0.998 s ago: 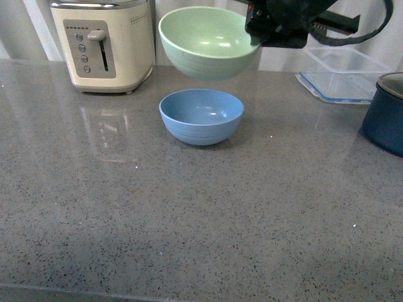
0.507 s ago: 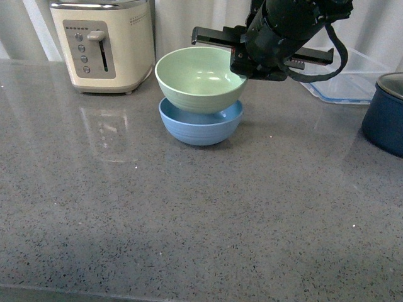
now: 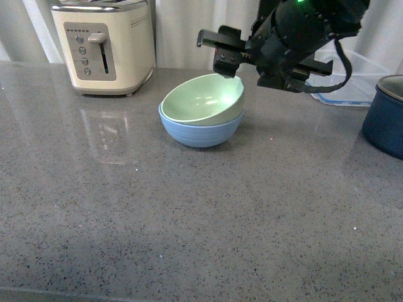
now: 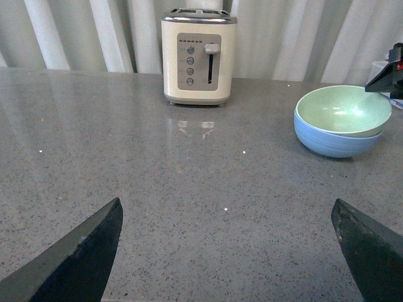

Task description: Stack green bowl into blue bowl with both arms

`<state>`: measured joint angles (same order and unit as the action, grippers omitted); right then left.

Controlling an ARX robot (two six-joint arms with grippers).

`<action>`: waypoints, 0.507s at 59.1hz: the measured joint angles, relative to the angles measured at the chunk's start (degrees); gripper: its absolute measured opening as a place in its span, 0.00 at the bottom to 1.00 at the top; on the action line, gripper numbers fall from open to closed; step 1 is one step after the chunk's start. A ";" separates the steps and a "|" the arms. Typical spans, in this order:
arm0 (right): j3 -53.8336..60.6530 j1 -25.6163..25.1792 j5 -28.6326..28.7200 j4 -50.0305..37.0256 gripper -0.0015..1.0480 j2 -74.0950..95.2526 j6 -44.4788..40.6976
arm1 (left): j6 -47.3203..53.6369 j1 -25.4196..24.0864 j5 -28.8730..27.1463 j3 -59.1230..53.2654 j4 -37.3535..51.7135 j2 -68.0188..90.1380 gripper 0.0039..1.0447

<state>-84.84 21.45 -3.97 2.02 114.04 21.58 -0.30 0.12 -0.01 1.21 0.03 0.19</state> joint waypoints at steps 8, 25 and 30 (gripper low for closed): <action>11.43 -2.47 7.34 -15.93 0.77 -9.07 1.68 | 0.00 0.00 0.00 0.00 0.00 0.00 0.94; 54.25 -11.93 -5.90 -51.76 0.47 -33.00 -18.16 | 0.00 0.00 0.04 0.00 0.00 0.00 0.94; 58.99 -12.63 -4.39 -52.83 0.33 -35.85 -19.96 | 0.00 0.00 0.02 0.00 0.00 0.00 0.94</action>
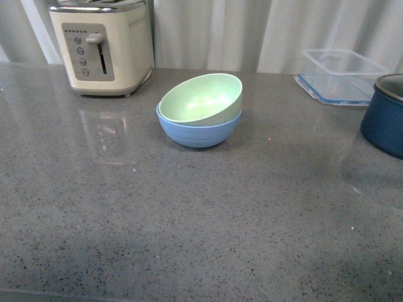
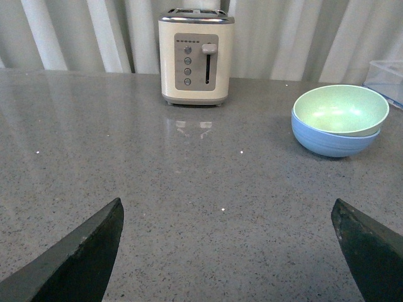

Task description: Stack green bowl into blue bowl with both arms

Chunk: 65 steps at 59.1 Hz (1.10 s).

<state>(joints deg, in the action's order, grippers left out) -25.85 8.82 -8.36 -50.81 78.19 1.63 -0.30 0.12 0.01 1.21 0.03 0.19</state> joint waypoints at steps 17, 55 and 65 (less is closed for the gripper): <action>12.92 -3.82 3.08 -0.59 0.01 -13.18 -1.42 | 0.00 0.00 -0.02 0.00 0.00 0.00 0.94; 24.68 -8.72 8.24 7.21 0.01 -32.30 -1.44 | 0.00 0.00 -0.04 0.00 0.00 -0.02 0.94; 25.27 -8.72 8.24 13.14 0.01 -39.36 -1.44 | 0.00 0.00 -0.02 0.00 0.00 -0.02 0.94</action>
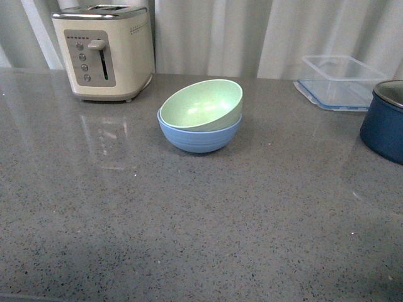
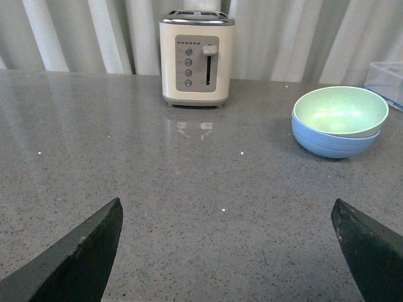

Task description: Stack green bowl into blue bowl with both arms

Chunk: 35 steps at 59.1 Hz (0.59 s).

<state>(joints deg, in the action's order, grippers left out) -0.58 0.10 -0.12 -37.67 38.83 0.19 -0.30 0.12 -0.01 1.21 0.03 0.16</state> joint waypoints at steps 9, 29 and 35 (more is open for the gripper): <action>0.17 0.00 0.02 4.63 0.01 -5.09 0.00 | 0.00 0.00 -0.02 0.00 0.00 0.02 0.94; 0.28 0.00 0.04 14.91 0.01 -16.15 0.00 | 0.00 0.00 -0.02 0.00 0.00 0.02 0.94; 0.31 0.00 0.02 17.57 0.01 -18.82 0.00 | 0.00 0.00 0.00 0.00 0.00 0.02 0.94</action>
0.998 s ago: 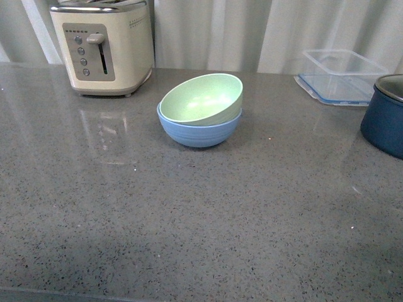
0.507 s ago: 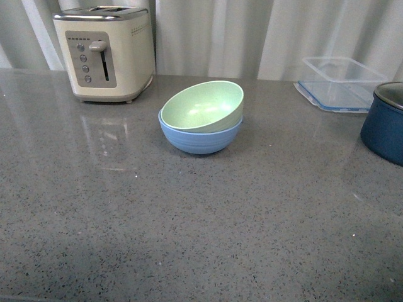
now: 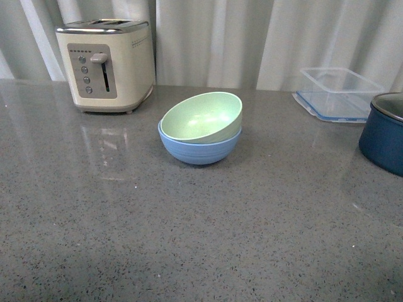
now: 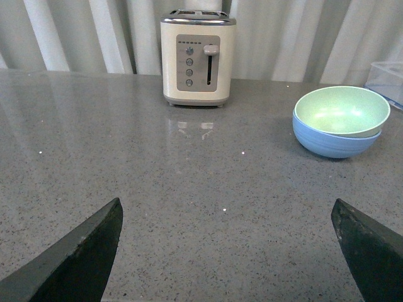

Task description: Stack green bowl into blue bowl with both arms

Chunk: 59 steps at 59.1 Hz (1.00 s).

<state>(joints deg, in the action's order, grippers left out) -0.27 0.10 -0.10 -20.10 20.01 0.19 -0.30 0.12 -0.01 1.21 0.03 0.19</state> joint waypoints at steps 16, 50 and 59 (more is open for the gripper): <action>0.00 0.00 0.02 5.35 0.01 -5.49 0.00 | 0.00 0.00 -0.02 0.00 0.00 0.00 0.94; -0.04 0.00 0.11 19.98 0.01 -19.74 -0.02 | 0.00 0.00 0.00 0.00 0.00 -0.07 0.94; -0.04 0.00 0.11 20.02 0.18 -19.76 -0.07 | 0.00 0.00 -0.02 0.00 0.00 -0.04 0.94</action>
<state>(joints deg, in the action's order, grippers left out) -0.32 0.10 0.01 -0.08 0.25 0.12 -0.30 0.12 -0.03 1.21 0.03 0.14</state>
